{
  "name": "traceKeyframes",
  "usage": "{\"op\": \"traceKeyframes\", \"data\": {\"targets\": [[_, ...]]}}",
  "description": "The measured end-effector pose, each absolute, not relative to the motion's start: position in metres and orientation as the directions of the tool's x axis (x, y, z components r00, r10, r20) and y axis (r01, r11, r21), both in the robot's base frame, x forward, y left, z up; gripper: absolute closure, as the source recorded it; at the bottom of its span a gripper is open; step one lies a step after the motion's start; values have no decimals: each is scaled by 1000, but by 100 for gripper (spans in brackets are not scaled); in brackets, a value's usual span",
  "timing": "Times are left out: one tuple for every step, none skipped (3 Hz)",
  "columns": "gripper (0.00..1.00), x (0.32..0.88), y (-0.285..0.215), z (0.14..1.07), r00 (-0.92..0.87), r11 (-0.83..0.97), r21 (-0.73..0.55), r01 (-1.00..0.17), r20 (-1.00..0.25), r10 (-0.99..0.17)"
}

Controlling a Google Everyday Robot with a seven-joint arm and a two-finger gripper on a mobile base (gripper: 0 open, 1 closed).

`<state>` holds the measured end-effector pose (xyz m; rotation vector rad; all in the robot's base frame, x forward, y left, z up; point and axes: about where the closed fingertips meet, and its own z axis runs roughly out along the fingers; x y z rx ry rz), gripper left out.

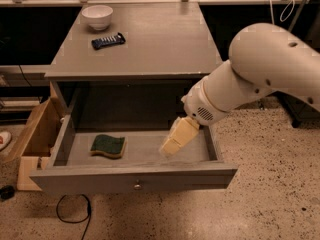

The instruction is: Pick sponge from top drawer and place on counter

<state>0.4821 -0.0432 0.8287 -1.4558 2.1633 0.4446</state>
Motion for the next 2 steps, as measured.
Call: {"op": "traceKeyframes", "data": {"targets": [[0, 511, -2, 779, -310, 375, -1, -927, -562, -767], [0, 549, 42, 747, -302, 399, -32, -917, -597, -743]]}}
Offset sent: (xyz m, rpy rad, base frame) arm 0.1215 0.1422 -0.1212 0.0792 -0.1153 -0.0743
